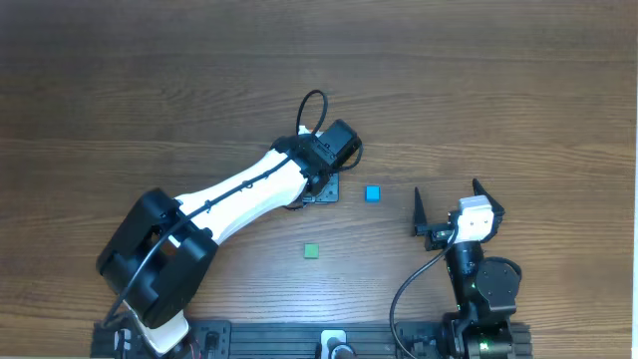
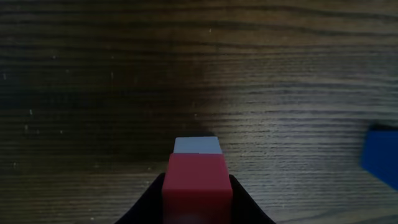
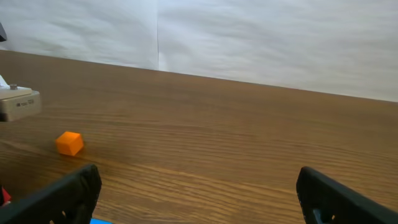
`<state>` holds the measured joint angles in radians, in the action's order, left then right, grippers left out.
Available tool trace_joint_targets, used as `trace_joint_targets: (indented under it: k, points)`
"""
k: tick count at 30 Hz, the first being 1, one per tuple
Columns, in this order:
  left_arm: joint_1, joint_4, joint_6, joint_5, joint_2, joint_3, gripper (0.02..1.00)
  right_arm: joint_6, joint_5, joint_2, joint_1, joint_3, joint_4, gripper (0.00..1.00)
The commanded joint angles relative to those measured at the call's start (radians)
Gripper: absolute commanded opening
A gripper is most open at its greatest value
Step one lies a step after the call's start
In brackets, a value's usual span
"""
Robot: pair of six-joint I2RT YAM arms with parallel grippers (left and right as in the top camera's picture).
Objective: Stack Cubes
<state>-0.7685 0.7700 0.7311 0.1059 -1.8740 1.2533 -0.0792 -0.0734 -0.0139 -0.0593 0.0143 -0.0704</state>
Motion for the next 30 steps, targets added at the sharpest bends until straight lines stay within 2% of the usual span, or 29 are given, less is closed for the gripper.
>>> trace_joint_targets:
  k: [1, 11, 27, 30]
  points:
    - [0.001, -0.004, 0.018, 0.016, -0.021, 0.021, 0.167, -0.001, -0.008, 0.008, 0.006, -0.009, 0.002, 0.993]
    - [0.001, -0.010, 0.018, 0.016, -0.021, 0.021, 0.220, -0.001, -0.008, 0.008, 0.006, -0.009, 0.002, 0.991]
    - [0.001, -0.010, 0.018, 0.016, -0.028, 0.021, 0.229, -0.001, -0.008, 0.008, 0.006, -0.009, 0.002, 0.991]
    - [0.001, -0.010, 0.018, 0.016, -0.031, 0.021, 0.255, -0.001, -0.008, 0.008, 0.006, -0.009, 0.002, 0.993]
